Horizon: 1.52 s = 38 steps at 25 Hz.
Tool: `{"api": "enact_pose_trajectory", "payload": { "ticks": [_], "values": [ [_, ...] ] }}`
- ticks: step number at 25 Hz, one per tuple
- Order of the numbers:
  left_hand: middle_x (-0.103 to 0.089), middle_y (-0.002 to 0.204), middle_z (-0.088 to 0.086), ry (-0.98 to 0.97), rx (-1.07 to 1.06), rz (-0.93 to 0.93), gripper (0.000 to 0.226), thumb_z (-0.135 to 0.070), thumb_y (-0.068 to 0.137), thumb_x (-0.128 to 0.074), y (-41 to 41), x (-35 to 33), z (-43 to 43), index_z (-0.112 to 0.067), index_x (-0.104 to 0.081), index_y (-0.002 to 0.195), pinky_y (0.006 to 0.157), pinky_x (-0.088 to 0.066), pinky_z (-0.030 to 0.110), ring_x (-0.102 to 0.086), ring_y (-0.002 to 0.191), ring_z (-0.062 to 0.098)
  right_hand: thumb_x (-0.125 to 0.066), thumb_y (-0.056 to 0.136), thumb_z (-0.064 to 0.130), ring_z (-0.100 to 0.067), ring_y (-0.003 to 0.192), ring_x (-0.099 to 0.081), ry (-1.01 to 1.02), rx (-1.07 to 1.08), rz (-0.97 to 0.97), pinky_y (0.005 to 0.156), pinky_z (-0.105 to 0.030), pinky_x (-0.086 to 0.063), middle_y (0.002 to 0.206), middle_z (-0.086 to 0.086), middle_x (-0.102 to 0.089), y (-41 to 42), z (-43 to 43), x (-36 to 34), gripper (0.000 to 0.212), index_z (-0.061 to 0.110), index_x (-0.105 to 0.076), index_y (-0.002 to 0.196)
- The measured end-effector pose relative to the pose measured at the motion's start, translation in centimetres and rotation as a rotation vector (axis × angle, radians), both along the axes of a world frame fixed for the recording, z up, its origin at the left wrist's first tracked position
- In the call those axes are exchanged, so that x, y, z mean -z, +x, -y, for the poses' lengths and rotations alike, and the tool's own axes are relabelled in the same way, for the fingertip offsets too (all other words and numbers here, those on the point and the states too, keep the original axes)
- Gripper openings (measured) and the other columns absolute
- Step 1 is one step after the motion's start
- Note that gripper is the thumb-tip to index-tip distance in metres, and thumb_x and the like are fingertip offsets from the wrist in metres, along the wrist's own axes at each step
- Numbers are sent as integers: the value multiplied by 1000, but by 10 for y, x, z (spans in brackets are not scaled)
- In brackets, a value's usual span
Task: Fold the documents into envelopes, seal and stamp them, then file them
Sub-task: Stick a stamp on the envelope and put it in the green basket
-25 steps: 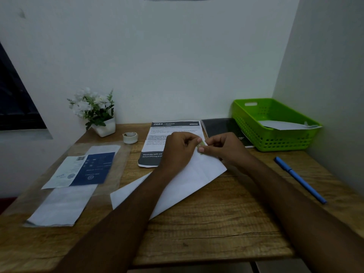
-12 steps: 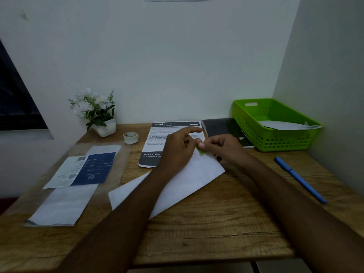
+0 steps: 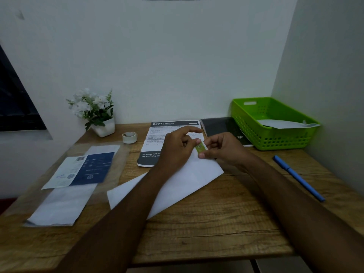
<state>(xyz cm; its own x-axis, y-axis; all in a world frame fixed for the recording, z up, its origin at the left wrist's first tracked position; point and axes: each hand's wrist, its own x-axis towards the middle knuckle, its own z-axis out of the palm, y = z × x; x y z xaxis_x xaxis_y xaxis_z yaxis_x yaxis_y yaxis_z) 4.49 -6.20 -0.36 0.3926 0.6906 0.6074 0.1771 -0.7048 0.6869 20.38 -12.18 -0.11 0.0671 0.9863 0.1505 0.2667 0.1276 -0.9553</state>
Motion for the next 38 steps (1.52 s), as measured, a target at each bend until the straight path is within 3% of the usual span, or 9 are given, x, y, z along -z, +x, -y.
{"api": "enact_pose_trajectory", "payload": {
  "ticks": [5, 10, 16, 18, 22, 24, 28, 34, 38],
  "values": [
    [-60, 55, -4, -47, 18, -40, 20, -10, 79, -71, -3, 1, -4, -16, -71, 99, 56, -42, 18, -50, 49, 4, -72, 77, -3, -18, 82, -70, -58, -61, -12, 79, -30, -57, 94, -17, -73, 7, 1, 1, 24, 0, -70, 100],
    [-65, 60, 6, -66, 53, -92, 24, -11, 79, -72, -2, 3, -2, -19, -69, 102, 56, -43, 20, -53, 52, 6, -78, 72, 1, -16, 72, -71, -51, -15, -25, 70, -29, -57, 75, -8, -74, 4, 0, 3, 14, 8, -72, 83],
    [-65, 65, 0, -11, 54, -133, 31, -5, 85, -63, -3, 5, -4, -18, -63, 113, 53, -37, 11, -53, 54, 2, -71, 78, -5, -18, 79, -71, -70, -49, 31, 78, -35, -58, 84, -12, -75, 12, -1, 2, 18, 7, -72, 91],
    [-66, 67, 2, 49, 50, -167, 35, -5, 87, -59, -3, 6, -4, -19, -60, 119, 53, -37, 13, -54, 56, 4, -71, 81, 2, -22, 82, -70, -80, -32, 14, 79, -37, -57, 90, -18, -74, 12, 0, 1, 14, 4, -72, 94],
    [-64, 66, 2, 161, 36, -236, 41, -12, 84, -49, -4, 6, 0, -25, -55, 123, 54, -45, 32, -55, 56, 13, -74, 80, 11, -10, 60, -65, -52, 11, 16, 68, -30, -54, 59, 2, -69, 6, 1, 1, 4, 7, -71, 80],
    [-66, 76, -3, 214, -9, -260, 40, -19, 82, -48, -4, 3, 3, -23, -57, 121, 61, -49, 35, -59, 66, 14, -73, 80, 9, -6, 55, -61, -18, 44, 1, 59, -25, -51, 55, 4, -66, 5, 0, 1, 4, 7, -70, 80],
    [-66, 101, 5, 631, -183, -270, 29, -21, 83, -54, 1, -8, 13, -14, -64, 109, 78, -47, 35, -56, 95, 20, -71, 82, 8, -5, 56, -61, 129, 209, -45, 52, -22, -45, 59, 5, -68, 15, 0, -4, 6, 11, -69, 78],
    [-60, 53, 1, 777, -265, -106, 13, -20, 84, -63, 6, 0, 32, -13, -72, 88, 46, -47, 33, -54, 46, 18, -72, 82, 10, 0, 53, -54, 310, 539, -168, 50, -17, -45, 63, 2, -62, 20, -2, -8, 16, 15, -60, 72],
    [-64, 54, -1, 764, -228, -78, 16, -26, 84, -66, 9, 3, 35, -13, -73, 89, 46, -48, 27, -57, 44, 13, -73, 82, 13, 2, 56, -56, 423, 687, -286, 57, -19, -47, 56, 11, -64, 22, 3, -16, 14, 16, -62, 74]
  ]
}}
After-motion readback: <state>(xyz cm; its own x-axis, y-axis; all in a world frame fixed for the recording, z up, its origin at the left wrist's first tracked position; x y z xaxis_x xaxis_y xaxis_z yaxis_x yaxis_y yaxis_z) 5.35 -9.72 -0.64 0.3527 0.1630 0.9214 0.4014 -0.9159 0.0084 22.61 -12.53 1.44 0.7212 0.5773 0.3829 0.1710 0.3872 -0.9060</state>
